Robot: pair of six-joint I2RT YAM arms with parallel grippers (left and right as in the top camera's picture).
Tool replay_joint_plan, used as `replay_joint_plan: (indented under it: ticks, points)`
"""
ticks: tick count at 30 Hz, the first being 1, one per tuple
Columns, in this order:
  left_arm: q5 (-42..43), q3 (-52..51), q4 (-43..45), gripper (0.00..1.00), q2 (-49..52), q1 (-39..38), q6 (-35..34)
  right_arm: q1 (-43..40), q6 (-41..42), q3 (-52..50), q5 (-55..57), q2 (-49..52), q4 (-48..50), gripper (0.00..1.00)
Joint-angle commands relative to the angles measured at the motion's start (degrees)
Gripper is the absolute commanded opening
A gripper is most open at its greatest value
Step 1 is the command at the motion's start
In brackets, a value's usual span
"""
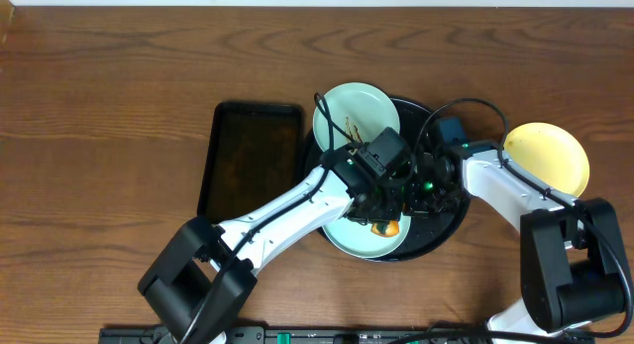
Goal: Clean dirty plates on tray and stack at the side
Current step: 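Wipe the lower blue plate with the sponge in the left gripper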
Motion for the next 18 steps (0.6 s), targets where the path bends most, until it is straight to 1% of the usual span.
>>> replay_joint_plan:
  ticks: [1, 7, 14, 18]
  points:
    - [-1.38, -1.88, 1.05, 0.08, 0.37, -0.17, -3.08, -0.74, 1.07, -0.28, 7.54, 0.68, -0.28, 0.01]
    - [-1.36, -3.1, 3.78, 0.08, 1.31, -0.17, -4.37, -0.74, 1.07, -0.28, 7.13, 0.68, -0.28, 0.02]
    - [1.44, -3.13, 5.55, 0.07, 5.55, -0.17, -4.33, -0.74, 1.07, -0.28, 7.13, 0.68, -0.31, 0.01]
    - [1.14, -3.13, 7.21, 0.08, 7.41, 0.17, -4.26, -0.74, 1.07, -0.28, 7.15, 0.68, -0.5, 0.01]
